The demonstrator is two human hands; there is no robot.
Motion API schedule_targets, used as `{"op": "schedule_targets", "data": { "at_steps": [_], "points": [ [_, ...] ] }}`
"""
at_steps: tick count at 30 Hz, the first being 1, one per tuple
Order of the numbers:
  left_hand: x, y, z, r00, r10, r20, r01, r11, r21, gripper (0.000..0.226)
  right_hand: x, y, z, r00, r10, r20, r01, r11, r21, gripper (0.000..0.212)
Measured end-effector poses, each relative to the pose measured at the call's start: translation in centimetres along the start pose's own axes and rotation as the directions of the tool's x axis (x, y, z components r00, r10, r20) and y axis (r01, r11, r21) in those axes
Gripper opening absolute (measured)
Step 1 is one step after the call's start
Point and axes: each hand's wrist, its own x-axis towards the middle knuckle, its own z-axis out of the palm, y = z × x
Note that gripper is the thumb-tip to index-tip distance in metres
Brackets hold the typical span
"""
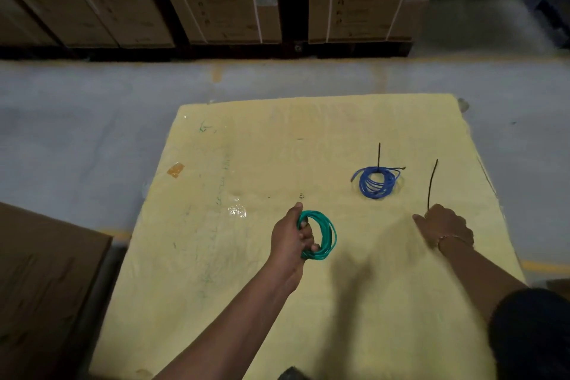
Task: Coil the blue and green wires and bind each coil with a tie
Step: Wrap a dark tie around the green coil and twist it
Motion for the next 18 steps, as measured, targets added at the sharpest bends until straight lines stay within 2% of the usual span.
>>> {"op": "schedule_targets", "data": {
  "at_steps": [3,7,8,11,14,18],
  "points": [
    [0.3,0.2,-0.3,0.999,0.009,-0.046,-0.011,0.999,-0.053,0.038,0.8,0.4,1.0,0.999,-0.002,0.045,0.003,1.000,-0.027,0.047],
    [0.6,0.7,-0.6,0.998,0.015,-0.067,-0.021,0.996,-0.089,0.038,0.6,0.5,1.3,0.993,0.005,-0.122,0.009,0.993,0.120,0.045],
    [0.6,0.8,-0.7,0.997,0.018,-0.070,-0.024,0.996,-0.090,0.038,0.7,0.6,1.3,0.992,0.018,-0.127,0.000,0.990,0.141,0.045],
    [0.7,1.1,-0.8,0.997,0.028,-0.076,-0.034,0.997,-0.075,0.037,1.1,0.8,1.2,0.998,0.038,-0.044,-0.032,0.990,0.135,0.038],
    [1.0,1.4,-1.1,0.996,0.044,-0.071,-0.049,0.997,-0.065,0.037,0.6,0.6,1.1,0.996,0.059,-0.072,-0.046,0.985,0.167,0.027],
    [1.9,2.1,-1.5,0.995,0.070,-0.076,-0.074,0.996,-0.049,0.035,-1.3,-0.9,-0.3,0.977,0.088,-0.192,0.013,0.882,0.471,0.022]
  ]
}}
